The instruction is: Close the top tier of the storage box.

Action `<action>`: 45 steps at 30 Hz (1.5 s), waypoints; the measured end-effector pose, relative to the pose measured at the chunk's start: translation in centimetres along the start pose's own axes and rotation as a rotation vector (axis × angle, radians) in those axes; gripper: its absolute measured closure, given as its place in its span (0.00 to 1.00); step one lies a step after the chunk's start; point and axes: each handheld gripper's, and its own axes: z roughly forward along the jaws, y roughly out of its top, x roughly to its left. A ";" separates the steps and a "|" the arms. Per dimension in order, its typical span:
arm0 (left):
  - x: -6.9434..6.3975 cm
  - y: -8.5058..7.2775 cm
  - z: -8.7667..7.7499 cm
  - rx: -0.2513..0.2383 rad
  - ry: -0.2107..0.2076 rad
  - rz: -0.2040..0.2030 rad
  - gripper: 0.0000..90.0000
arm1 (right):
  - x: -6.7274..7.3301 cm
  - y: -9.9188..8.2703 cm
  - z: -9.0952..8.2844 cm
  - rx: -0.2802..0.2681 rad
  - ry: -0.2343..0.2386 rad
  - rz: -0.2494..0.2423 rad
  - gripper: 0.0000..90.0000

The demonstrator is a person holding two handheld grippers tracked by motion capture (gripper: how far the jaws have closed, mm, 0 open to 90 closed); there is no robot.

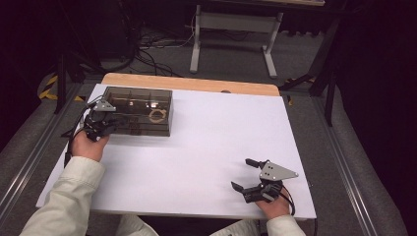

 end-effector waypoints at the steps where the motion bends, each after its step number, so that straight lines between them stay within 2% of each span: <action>1: 0.0 0.0 0.0 0.000 0.000 0.000 1.00 | 0.0 0.0 0.0 0.000 0.000 0.000 0.07; 7: -0.2 0.0 -0.2 0.019 0.017 0.010 1.00 | 0.0 0.0 0.0 0.000 0.000 0.000 0.07; 16: -0.9 -0.2 -2.1 -0.014 -0.024 0.019 0.95 | 0.0 0.0 0.0 -0.001 0.000 0.001 0.07; 19: -1.2 -0.2 -2.8 -0.034 -0.062 0.011 0.92 | 0.0 0.0 0.0 0.000 0.000 0.001 0.07; 24: -1.5 -0.2 -3.4 -0.045 -0.068 0.023 0.89 | 0.0 0.0 0.0 -0.001 0.000 0.002 0.07; 26: -1.7 -0.2 -3.5 -0.050 -0.082 0.013 0.88 | 0.0 0.0 0.0 -0.001 -0.001 0.001 0.07; 28: -1.7 -0.2 -3.8 -0.053 -0.076 0.024 0.86 | 0.0 0.0 0.0 -0.001 0.002 0.006 0.07; 29: -1.9 -0.2 -3.8 -0.058 -0.082 0.011 0.86 | 0.0 0.0 0.0 -0.001 0.002 0.006 0.07; 31: -2.1 -0.1 -4.0 -0.065 -0.079 0.023 0.84 | -0.1 0.0 0.0 -0.001 0.003 0.007 0.07; 34: -2.4 0.1 -4.3 -0.074 -0.094 0.028 0.78 | -0.1 0.0 0.0 -0.003 0.003 0.007 0.07; 36: -2.6 0.2 -4.6 -0.092 -0.101 0.021 0.71 | -0.1 0.0 0.0 -0.004 0.005 0.010 0.07; 37: -2.8 0.3 -4.7 -0.102 -0.119 0.017 0.68 | -0.1 0.0 0.0 -0.005 0.006 0.010 0.07; 39: -2.8 0.3 -4.8 -0.108 -0.122 0.020 0.60 | -0.1 0.1 0.1 -0.003 0.008 0.013 0.07; 45: -4.2 0.5 -5.9 -0.196 -0.206 0.013 0.39 | -0.3 0.2 0.2 -0.009 0.016 0.018 0.07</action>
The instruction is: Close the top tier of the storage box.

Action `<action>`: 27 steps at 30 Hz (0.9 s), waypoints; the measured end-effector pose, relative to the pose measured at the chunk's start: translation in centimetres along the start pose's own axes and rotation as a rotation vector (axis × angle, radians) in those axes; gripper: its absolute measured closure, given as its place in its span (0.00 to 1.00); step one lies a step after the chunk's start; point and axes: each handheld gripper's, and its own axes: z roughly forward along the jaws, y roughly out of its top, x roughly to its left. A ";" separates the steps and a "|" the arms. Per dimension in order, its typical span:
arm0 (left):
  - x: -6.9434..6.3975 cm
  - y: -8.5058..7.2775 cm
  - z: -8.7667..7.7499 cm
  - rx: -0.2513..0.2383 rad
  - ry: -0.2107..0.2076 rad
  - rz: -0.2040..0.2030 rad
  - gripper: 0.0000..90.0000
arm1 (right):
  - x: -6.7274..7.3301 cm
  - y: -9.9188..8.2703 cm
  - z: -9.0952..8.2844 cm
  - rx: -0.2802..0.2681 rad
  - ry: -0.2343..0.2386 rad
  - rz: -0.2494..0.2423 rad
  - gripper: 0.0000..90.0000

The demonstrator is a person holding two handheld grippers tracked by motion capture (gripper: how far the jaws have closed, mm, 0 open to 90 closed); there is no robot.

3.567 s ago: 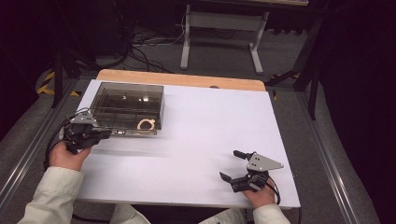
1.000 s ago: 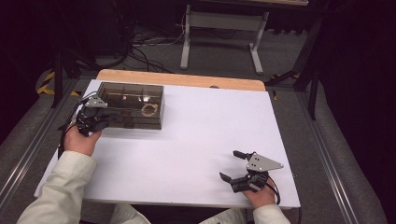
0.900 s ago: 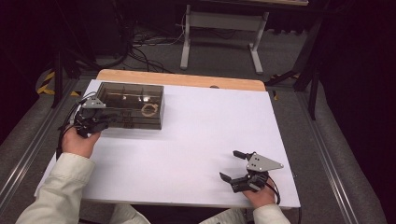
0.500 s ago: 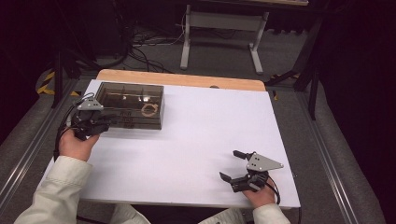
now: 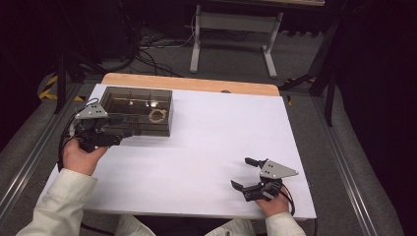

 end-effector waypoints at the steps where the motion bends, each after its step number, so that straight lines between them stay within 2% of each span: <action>1: -0.2 0.0 -0.2 -0.019 -0.006 0.011 0.35 | 0.0 0.0 0.0 0.000 0.000 -0.003 0.07; 3: -0.6 -0.2 -0.3 -0.044 -0.027 0.002 0.28 | 0.0 0.0 0.1 -0.002 0.005 -0.003 0.07; 5: -1.0 -0.5 -0.4 -0.076 -0.036 0.010 0.21 | 0.0 0.0 0.1 -0.001 0.007 -0.002 0.07; 6: -1.2 -0.7 -0.4 -0.080 -0.041 0.019 0.16 | 0.0 0.0 0.1 -0.001 0.007 -0.002 0.07; 8: -1.5 -1.2 -0.3 -0.089 -0.070 0.041 0.13 | 0.0 0.0 0.0 -0.003 0.009 0.000 0.07; 10: -1.7 -1.5 -0.2 -0.105 -0.071 0.048 0.08 | 0.0 0.0 0.0 -0.002 0.008 -0.003 0.07; 13: -2.2 -2.8 0.0 -0.157 -0.133 0.036 0.07 | 0.0 0.0 0.0 -0.002 0.007 -0.006 0.07; 14: -2.2 -2.8 0.0 -0.157 -0.133 0.036 0.06 | 0.0 0.0 0.0 -0.002 0.009 -0.005 0.07; 15: -2.3 -3.5 0.1 -0.195 -0.151 0.021 0.04 | 0.0 0.0 0.0 -0.002 0.009 -0.005 0.07; 17: -2.3 -4.1 0.4 -0.213 -0.169 0.017 0.04 | 0.0 0.0 0.0 -0.002 0.009 -0.005 0.07; 18: -2.3 -4.1 0.4 -0.213 -0.169 0.017 0.03 | 0.0 0.0 0.0 -0.002 0.008 -0.005 0.07; 21: -2.4 -5.4 1.1 -0.225 -0.209 -0.015 0.03 | 0.0 0.0 0.0 -0.001 0.009 -0.005 0.07; 24: -2.6 -6.5 1.5 -0.228 -0.223 -0.017 0.02 | 0.1 0.0 0.0 -0.001 0.010 -0.005 0.07; 27: -2.7 -7.2 1.8 -0.225 -0.217 -0.006 0.02 | 0.1 0.0 0.0 -0.001 0.011 -0.004 0.07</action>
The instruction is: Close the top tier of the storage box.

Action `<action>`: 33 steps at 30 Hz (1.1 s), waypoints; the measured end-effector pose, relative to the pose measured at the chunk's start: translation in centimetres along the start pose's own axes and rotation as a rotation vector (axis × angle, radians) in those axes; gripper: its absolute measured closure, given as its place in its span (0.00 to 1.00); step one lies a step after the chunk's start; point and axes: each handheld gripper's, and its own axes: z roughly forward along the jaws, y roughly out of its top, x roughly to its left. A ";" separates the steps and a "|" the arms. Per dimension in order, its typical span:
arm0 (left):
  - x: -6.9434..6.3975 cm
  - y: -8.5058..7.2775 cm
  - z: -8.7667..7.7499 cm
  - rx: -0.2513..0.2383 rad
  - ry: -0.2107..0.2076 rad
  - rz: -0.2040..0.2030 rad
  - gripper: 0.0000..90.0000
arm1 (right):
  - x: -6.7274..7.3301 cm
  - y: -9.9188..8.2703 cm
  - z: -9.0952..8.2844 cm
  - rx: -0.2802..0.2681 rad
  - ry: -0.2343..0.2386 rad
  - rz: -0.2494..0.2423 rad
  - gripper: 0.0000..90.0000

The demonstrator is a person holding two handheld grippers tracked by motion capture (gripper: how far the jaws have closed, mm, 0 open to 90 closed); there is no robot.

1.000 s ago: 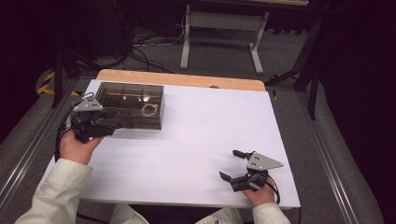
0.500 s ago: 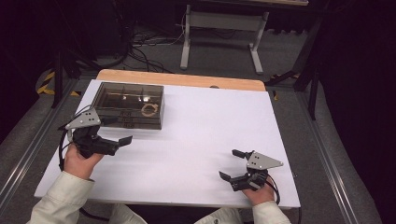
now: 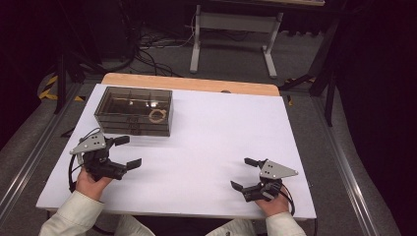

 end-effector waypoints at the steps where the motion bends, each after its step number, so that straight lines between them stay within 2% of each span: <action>1: 0.0 -0.3 0.1 0.002 0.001 0.003 0.02 | 0.0 0.0 0.0 0.000 0.000 0.000 0.07; 3: 0.0 -0.5 0.1 0.012 0.005 0.009 0.01 | 0.0 0.0 0.0 -0.001 0.001 -0.002 0.07; 6: 0.1 -1.8 0.4 0.033 0.010 -0.014 0.01 | 0.0 0.0 0.0 0.001 0.001 -0.001 0.07; 7: 0.2 -2.0 0.4 0.044 0.018 -0.010 0.01 | 0.0 0.0 0.0 0.000 0.001 -0.001 0.07; 10: 0.3 -2.7 0.5 0.048 0.030 -0.001 0.01 | 0.0 0.0 0.0 0.000 0.001 -0.001 0.07; 13: 0.5 -3.5 0.4 0.026 0.034 -0.023 0.01 | 0.0 0.0 0.0 0.000 0.003 0.000 0.07; 15: 0.5 -3.8 0.4 0.026 0.037 -0.017 0.01 | 0.0 0.0 -0.1 -0.001 0.003 -0.002 0.07; 17: 0.7 -4.3 0.5 0.053 0.048 -0.006 0.01 | 0.0 0.0 -0.1 -0.001 0.002 -0.005 0.07; 18: 0.7 -4.4 0.7 0.053 0.041 -0.004 0.00 | 0.1 0.0 -0.1 -0.002 0.003 -0.007 0.07; 21: 0.4 -4.4 1.1 0.065 0.035 0.052 0.00 | 0.1 0.0 -0.1 -0.004 0.002 -0.007 0.07; 23: 0.3 -4.3 1.3 0.069 0.030 0.072 0.00 | 0.1 0.0 -0.1 -0.004 0.001 -0.006 0.07; 28: 0.6 -4.3 1.3 0.056 0.044 0.049 0.00 | 0.1 0.0 -0.1 -0.006 0.002 -0.008 0.07; 29: 0.6 -4.3 1.3 0.056 0.036 0.023 0.00 | 0.1 0.0 -0.1 -0.006 0.001 -0.010 0.07; 31: 0.6 -4.3 1.3 0.055 0.034 0.026 0.00 | 0.1 0.0 -0.1 -0.005 0.001 -0.011 0.07; 32: 0.5 -4.3 1.3 0.056 0.038 0.044 0.00 | 0.1 0.0 0.0 -0.006 0.001 -0.010 0.07; 33: 0.4 -4.3 1.3 0.053 0.033 0.035 0.00 | 0.1 0.0 0.0 -0.006 0.000 -0.011 0.07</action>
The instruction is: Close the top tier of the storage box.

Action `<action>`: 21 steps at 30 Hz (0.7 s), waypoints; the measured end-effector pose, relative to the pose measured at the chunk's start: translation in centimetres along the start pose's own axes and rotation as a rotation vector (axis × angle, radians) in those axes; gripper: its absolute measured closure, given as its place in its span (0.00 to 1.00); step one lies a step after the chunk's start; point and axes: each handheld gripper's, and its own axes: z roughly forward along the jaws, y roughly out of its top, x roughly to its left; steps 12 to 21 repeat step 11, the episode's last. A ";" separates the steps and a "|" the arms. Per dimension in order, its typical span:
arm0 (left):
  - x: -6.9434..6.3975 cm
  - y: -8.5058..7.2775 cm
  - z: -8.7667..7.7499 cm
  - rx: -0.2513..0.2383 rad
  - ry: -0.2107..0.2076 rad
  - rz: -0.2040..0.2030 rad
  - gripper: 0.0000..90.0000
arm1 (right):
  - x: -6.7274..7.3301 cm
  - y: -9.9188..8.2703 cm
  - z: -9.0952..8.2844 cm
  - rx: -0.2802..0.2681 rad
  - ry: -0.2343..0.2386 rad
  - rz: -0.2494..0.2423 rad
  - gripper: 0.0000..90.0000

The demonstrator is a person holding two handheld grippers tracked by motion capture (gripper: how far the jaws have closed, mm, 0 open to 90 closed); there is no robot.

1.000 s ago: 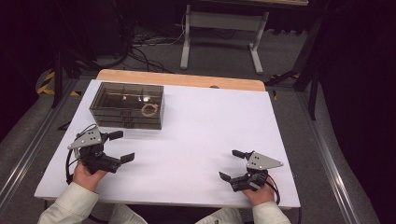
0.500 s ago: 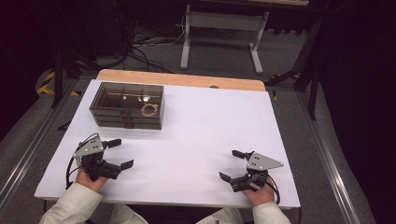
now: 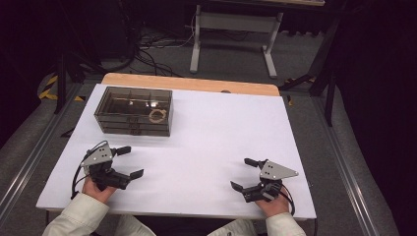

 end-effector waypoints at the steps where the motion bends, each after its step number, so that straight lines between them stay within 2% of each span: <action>1: 0.0 0.0 0.0 0.000 0.000 0.000 0.00 | 0.0 0.0 0.0 0.000 0.000 0.000 0.07; 3: 0.0 0.0 -0.1 -0.005 0.001 0.013 0.00 | 0.0 0.0 0.0 0.000 0.000 0.000 0.07; 6: 0.1 0.0 0.0 0.005 -0.001 -0.016 0.00 | 0.0 0.0 0.0 0.001 0.001 0.002 0.07; 8: 0.1 0.0 0.0 -0.001 0.001 -0.013 0.00 | 0.0 0.0 0.0 0.001 0.003 0.001 0.07; 9: 0.1 0.1 -0.1 0.001 0.014 0.004 0.00 | 0.0 0.0 0.0 0.001 0.003 0.001 0.07; 10: 0.0 0.1 -0.1 -0.002 0.005 -0.011 0.00 | 0.0 0.0 0.0 0.000 0.003 0.001 0.07; 21: 0.0 0.1 -0.1 -0.003 0.003 -0.012 0.00 | 0.0 0.0 0.0 0.000 0.003 0.001 0.07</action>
